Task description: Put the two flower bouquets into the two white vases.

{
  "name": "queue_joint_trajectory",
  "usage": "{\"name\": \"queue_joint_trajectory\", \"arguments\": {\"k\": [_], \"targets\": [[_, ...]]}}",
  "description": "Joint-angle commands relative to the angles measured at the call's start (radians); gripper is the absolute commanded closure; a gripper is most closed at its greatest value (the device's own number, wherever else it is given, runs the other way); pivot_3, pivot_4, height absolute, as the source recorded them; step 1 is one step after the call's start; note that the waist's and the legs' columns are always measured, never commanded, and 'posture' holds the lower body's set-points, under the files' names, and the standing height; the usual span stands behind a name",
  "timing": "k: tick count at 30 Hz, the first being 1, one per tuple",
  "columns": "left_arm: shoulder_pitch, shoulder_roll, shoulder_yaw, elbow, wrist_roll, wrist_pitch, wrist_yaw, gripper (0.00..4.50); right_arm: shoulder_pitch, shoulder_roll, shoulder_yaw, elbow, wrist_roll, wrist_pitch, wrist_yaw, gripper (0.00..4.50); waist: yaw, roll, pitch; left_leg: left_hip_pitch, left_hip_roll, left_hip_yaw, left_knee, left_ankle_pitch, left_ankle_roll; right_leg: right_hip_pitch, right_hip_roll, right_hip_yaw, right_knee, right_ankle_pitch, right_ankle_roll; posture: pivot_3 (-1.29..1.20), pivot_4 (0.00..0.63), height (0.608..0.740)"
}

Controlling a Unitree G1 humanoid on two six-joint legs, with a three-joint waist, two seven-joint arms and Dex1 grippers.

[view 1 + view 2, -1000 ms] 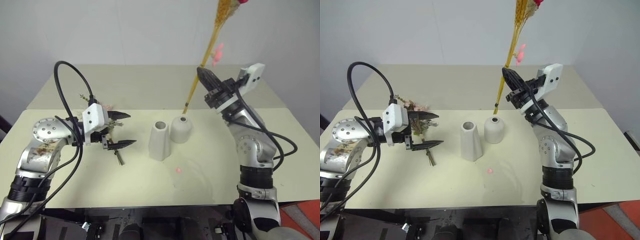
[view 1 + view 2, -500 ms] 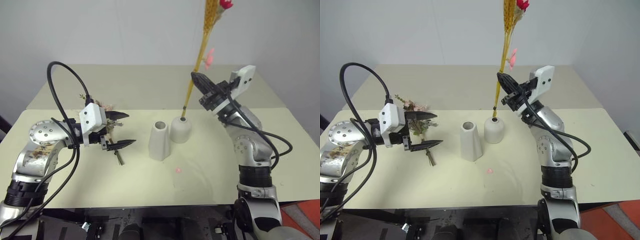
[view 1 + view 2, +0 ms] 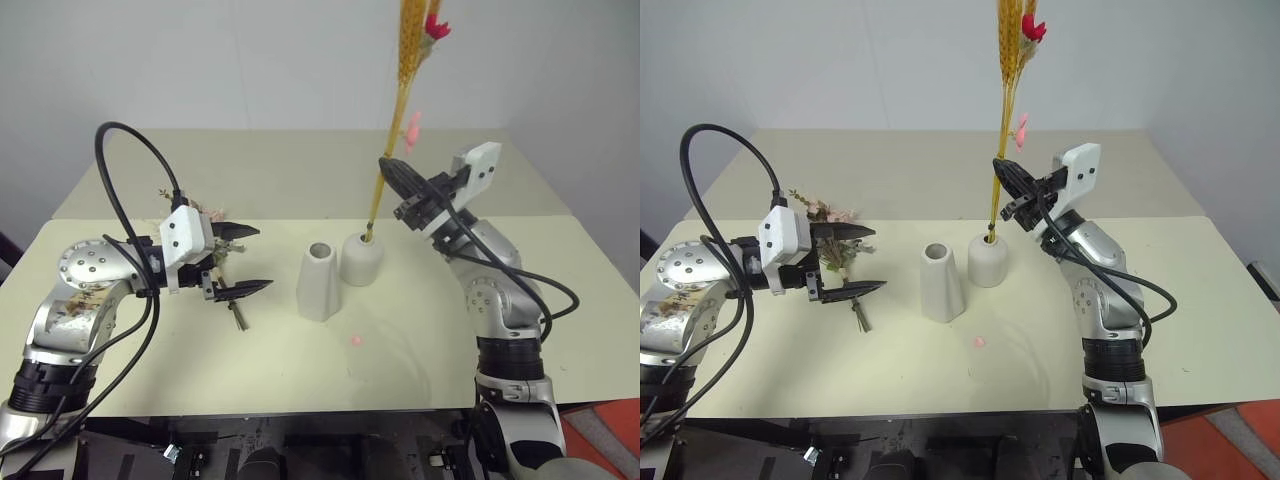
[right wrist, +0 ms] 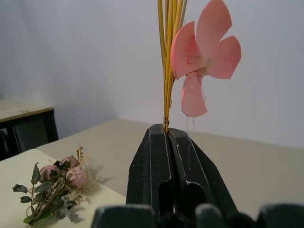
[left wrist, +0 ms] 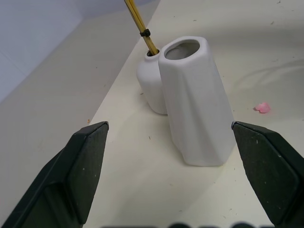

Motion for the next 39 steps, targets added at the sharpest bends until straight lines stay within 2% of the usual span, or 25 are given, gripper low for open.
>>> {"name": "queue_joint_trajectory", "arguments": {"k": [1, 39], "targets": [[-0.018, 0.01, 0.016, -0.015, -0.004, -0.02, 0.001, 0.0, -0.008, 0.004, -0.007, -0.01, -0.004, -0.047, 0.001, 4.47, 0.0, 0.0, 0.0, 0.0, 0.0, 0.0, 0.0, 0.0, 0.0, 0.0, 0.0, 0.0, 0.0, 0.0, 0.0, 0.0, 0.15, 0.74], [0.0, 0.007, 0.02, -0.017, -0.001, -0.04, 0.019, 0.0, 0.036, 0.026, 0.028, 0.052, -0.051, -0.097, -0.002, 4.47, -0.015, 0.0, 0.0, 0.0, 0.0, 0.0, 0.0, 0.0, 0.0, 0.0, 0.0, 0.0, 0.0, 0.0, 0.0, 0.0, 0.15, 0.74]]}}
